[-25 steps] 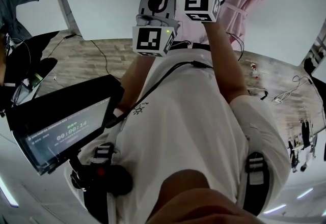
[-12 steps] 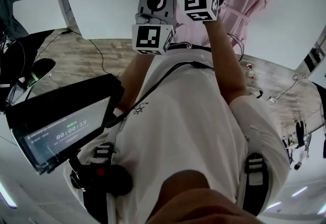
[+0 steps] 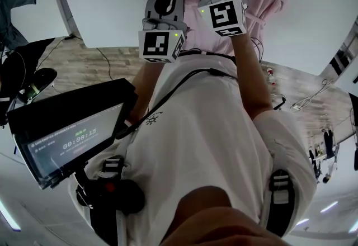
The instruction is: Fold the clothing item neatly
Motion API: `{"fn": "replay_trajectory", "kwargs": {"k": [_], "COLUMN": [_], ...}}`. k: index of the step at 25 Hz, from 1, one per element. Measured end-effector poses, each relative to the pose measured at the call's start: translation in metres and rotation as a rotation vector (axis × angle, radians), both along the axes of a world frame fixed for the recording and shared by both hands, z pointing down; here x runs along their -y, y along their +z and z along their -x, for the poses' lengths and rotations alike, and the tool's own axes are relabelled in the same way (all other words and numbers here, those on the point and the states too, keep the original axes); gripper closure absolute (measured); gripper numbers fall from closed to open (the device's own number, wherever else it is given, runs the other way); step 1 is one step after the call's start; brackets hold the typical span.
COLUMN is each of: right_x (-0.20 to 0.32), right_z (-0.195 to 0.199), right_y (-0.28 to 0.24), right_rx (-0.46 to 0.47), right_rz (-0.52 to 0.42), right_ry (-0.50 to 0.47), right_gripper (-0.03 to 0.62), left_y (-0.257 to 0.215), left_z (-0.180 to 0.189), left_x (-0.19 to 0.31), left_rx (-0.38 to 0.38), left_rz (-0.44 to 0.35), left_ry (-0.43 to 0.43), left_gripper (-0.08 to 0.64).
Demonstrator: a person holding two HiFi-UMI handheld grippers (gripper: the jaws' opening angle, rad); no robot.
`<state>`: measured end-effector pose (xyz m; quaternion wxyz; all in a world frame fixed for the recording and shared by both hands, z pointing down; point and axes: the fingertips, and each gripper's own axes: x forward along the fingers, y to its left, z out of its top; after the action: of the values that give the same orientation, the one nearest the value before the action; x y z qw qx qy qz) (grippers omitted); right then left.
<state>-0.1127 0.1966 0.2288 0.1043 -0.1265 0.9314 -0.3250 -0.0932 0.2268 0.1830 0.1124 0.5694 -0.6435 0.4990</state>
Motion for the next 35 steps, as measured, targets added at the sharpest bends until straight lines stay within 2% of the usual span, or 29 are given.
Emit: {"fn": "replay_trajectory", "kwargs": {"k": [5, 10, 17, 18, 20, 25, 29, 35], "right_x": [-0.002, -0.011, -0.022, -0.021, -0.019, 0.007, 0.034, 0.068], "right_z": [-0.018, -0.011, -0.006, -0.007, -0.011, -0.025, -0.029, -0.012], "right_y": [0.009, 0.016, 0.018, 0.019, 0.017, -0.002, -0.018, -0.032], "right_rx": [-0.054, -0.119, -0.176, -0.181, -0.177, -0.126, -0.126, -0.142], "right_rz": [0.007, -0.048, -0.134, -0.136, -0.138, -0.161, -0.245, -0.377], "right_ry": [0.002, -0.072, -0.139, -0.139, -0.131, -0.055, 0.024, 0.055], "right_gripper": [0.482, 0.482, 0.484, 0.516, 0.581, 0.581, 0.581, 0.581], "left_y": [0.002, 0.015, 0.02, 0.02, 0.019, 0.019, 0.02, 0.028], "left_z": [-0.002, -0.007, -0.005, -0.004, -0.003, -0.003, -0.005, -0.007], "left_x": [-0.001, -0.002, 0.001, 0.001, 0.0, 0.004, 0.008, 0.012], "left_rx": [0.008, 0.016, 0.02, 0.023, 0.025, 0.023, 0.032, 0.029], "left_rz": [0.004, 0.025, 0.012, 0.011, 0.01, 0.003, -0.002, 0.003], "left_ry": [-0.002, -0.006, -0.021, -0.022, -0.025, -0.02, -0.011, -0.008], "left_gripper": [0.558, 0.558, 0.558, 0.558, 0.558, 0.558, 0.558, 0.558]}}
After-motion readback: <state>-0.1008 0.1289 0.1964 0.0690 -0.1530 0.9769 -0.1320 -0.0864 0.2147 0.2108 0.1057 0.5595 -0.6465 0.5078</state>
